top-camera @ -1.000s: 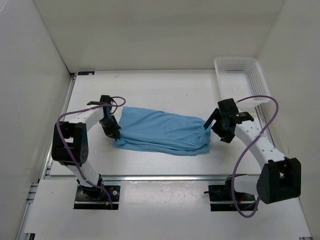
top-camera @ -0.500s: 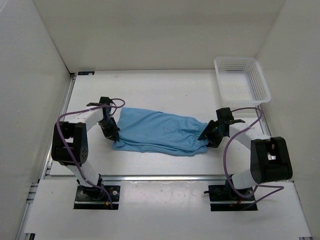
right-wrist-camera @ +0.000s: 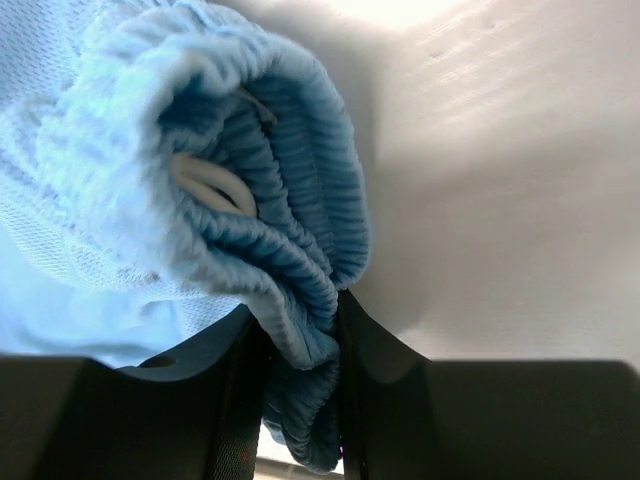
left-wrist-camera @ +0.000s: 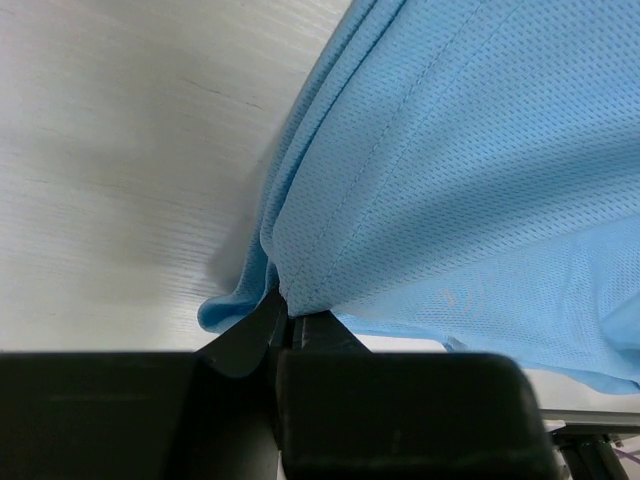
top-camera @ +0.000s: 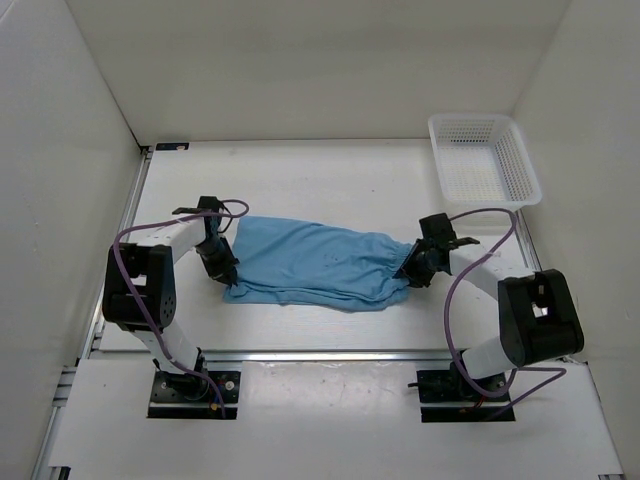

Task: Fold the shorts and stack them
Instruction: Fold the shorts

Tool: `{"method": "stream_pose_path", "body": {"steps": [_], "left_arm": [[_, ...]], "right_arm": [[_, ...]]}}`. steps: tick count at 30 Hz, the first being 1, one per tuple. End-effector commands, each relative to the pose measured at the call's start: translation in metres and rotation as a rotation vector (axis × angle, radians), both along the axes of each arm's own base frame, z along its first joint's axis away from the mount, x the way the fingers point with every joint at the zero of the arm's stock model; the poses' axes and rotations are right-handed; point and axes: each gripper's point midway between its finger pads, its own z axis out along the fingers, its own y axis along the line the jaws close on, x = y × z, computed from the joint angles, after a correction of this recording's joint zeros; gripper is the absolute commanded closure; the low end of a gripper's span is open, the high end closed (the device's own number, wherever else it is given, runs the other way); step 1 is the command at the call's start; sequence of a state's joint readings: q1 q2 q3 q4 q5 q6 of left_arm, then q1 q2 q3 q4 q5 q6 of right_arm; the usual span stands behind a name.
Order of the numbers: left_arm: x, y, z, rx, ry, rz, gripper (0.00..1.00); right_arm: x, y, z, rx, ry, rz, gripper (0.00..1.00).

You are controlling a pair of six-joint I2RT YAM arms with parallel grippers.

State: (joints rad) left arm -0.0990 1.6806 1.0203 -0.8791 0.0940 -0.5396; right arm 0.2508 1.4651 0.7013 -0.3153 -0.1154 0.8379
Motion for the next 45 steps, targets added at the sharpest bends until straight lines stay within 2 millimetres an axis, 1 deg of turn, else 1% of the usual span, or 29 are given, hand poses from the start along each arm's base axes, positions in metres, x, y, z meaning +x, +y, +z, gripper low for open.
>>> {"method": "stream_pose_path", "body": {"steps": [1, 2, 3, 4, 5, 7, 9, 12, 13, 14, 15, 17, 18, 19, 22, 23, 24, 25, 27, 28, 29, 30, 33, 35, 36, 37, 41, 44, 45], "left_arm": [[0.005, -0.007, 0.009, -0.03, -0.045, -0.001, 0.9], [0.004, -0.01, 0.009, -0.03, -0.044, -0.013, 0.9], [0.005, -0.018, 0.012, -0.033, -0.052, -0.029, 0.9], [0.003, -0.025, 0.012, -0.046, -0.048, -0.032, 0.9], [0.002, -0.029, 0.012, -0.048, -0.046, -0.038, 0.9], [-0.003, -0.046, 0.015, -0.064, -0.049, -0.074, 0.9], [-0.008, -0.057, 0.02, -0.072, -0.063, -0.09, 0.9], [-0.021, -0.06, 0.022, -0.09, -0.061, -0.105, 0.9], [-0.03, -0.06, 0.019, -0.102, -0.039, -0.106, 0.9], [-0.035, -0.061, 0.018, -0.112, -0.032, -0.107, 0.85], [-0.038, -0.062, 0.021, -0.127, -0.041, -0.119, 0.75], [-0.047, -0.069, 0.024, -0.172, -0.037, -0.157, 0.41], [-0.049, -0.068, 0.03, -0.174, -0.049, -0.158, 0.11], [-0.048, -0.069, 0.039, -0.176, -0.058, -0.159, 0.01], [-0.031, -0.066, 0.062, -0.147, -0.122, -0.157, 0.01], [-0.014, -0.064, 0.077, -0.132, -0.178, -0.145, 0.01], [-0.006, -0.064, 0.082, -0.121, -0.196, -0.131, 0.01], [0.001, -0.063, 0.079, -0.104, -0.188, -0.128, 0.05], [0.024, -0.069, 0.077, -0.102, -0.221, -0.127, 0.39], [0.028, -0.07, 0.058, -0.088, -0.158, -0.125, 0.55], [0.039, -0.075, 0.056, -0.102, -0.165, -0.128, 0.69], [0.045, -0.078, 0.05, -0.108, -0.152, -0.129, 0.88], [0.059, -0.084, 0.028, -0.091, -0.115, -0.135, 0.9], [0.059, -0.084, 0.014, -0.083, -0.072, -0.125, 0.9], [0.061, -0.085, 0.012, -0.082, -0.069, -0.125, 0.9], [0.063, -0.086, 0.009, -0.082, -0.07, -0.125, 0.9], [0.061, -0.094, -0.001, -0.112, -0.048, -0.147, 0.9], [0.058, -0.101, -0.005, -0.132, -0.041, -0.18, 0.9], [0.052, -0.104, -0.01, -0.136, -0.016, -0.188, 0.9]], "right_arm": [[-0.002, -0.035, 0.012, -0.255, 0.007, -0.049, 1.0], [-0.006, -0.044, 0.018, -0.304, 0.017, -0.037, 1.0], [-0.001, -0.053, 0.025, -0.359, -0.002, -0.048, 1.0], [0.011, -0.056, 0.043, -0.381, -0.043, -0.058, 1.0], [0.007, -0.064, 0.048, -0.427, -0.027, -0.044, 1.0], [0.02, -0.075, 0.068, -0.494, -0.069, -0.062, 1.0], [0.022, -0.083, 0.079, -0.542, -0.076, -0.06, 1.0], [0.031, -0.093, 0.099, -0.607, -0.115, -0.06, 1.0], [0.031, -0.095, 0.102, -0.617, -0.114, -0.064, 1.0], [0.034, -0.096, 0.106, -0.627, -0.125, -0.061, 1.0], [0.035, -0.098, 0.111, -0.64, -0.131, -0.057, 1.0], [0.038, -0.102, 0.115, -0.665, -0.144, -0.057, 1.0], [0.04, -0.101, 0.119, -0.668, -0.153, -0.046, 1.0], [0.04, -0.102, 0.119, -0.673, -0.153, -0.036, 1.0], [0.045, -0.1, 0.127, -0.689, -0.178, -0.011, 1.0], [0.047, -0.1, 0.131, -0.692, -0.189, -0.003, 1.0], [0.049, -0.101, 0.135, -0.703, -0.197, 0.003, 1.0], [0.048, -0.098, 0.135, -0.702, -0.201, 0.013, 1.0], [0.053, -0.095, 0.144, -0.707, -0.229, 0.02, 1.0], [0.055, -0.091, 0.144, -0.706, -0.232, 0.031, 1.0], [0.056, -0.086, 0.147, -0.708, -0.244, 0.052, 1.0], [0.061, -0.079, 0.151, -0.702, -0.26, 0.064, 1.0], [0.062, -0.066, 0.159, -0.713, -0.283, 0.097, 1.0], [0.062, -0.059, 0.166, -0.728, -0.294, 0.125, 1.0], [0.061, -0.049, 0.166, -0.727, -0.298, 0.155, 1.0], [0.064, -0.044, 0.174, -0.725, -0.322, 0.154, 1.0], [0.061, -0.019, 0.171, -0.735, -0.32, 0.214, 1.0], [0.057, 0.012, 0.173, -0.727, -0.34, 0.269, 1.0], [0.053, 0.019, 0.172, -0.722, -0.329, 0.298, 1.0]]}}
